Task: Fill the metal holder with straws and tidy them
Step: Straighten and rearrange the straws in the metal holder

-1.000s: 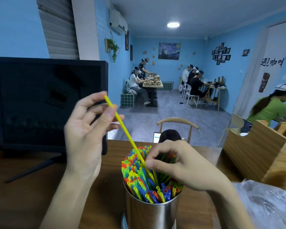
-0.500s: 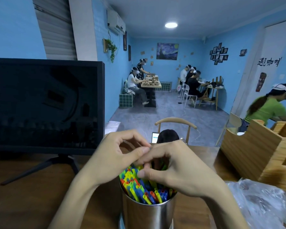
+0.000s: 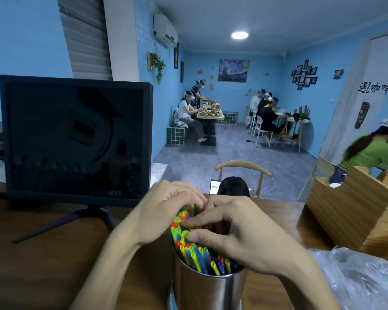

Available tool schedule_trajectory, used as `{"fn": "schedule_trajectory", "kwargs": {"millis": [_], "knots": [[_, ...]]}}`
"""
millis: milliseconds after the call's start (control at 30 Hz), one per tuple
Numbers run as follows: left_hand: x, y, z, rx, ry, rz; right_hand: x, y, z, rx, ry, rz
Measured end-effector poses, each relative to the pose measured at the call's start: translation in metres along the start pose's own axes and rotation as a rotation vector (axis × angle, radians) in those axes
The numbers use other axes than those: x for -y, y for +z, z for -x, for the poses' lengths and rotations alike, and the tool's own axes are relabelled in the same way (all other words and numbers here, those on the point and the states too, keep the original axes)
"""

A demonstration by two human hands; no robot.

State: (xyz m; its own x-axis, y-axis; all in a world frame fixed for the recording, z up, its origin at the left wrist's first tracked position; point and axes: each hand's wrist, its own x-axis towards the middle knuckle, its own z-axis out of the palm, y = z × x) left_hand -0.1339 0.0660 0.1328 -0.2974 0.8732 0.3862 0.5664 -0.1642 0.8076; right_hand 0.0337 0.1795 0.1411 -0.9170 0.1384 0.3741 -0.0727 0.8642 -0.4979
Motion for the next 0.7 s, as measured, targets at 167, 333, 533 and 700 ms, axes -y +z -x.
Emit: {"fn": "schedule_trajectory", "kwargs": {"millis": [167,333,533,700], "knots": [[-0.001,0.000,0.000,-0.033,-0.011,0.010,-0.001,-0.005,0.000,-0.038,0.042,0.007],[-0.003,0.001,0.001,-0.040,-0.002,-0.012,-0.003,-0.008,0.003,-0.078,0.088,0.054],[-0.005,0.001,0.002,-0.117,0.054,-0.047,-0.009,-0.011,0.003,-0.190,0.095,0.024],[-0.014,-0.002,0.007,-0.087,0.100,-0.108,-0.013,-0.015,0.002,-0.371,0.086,-0.197]]}}
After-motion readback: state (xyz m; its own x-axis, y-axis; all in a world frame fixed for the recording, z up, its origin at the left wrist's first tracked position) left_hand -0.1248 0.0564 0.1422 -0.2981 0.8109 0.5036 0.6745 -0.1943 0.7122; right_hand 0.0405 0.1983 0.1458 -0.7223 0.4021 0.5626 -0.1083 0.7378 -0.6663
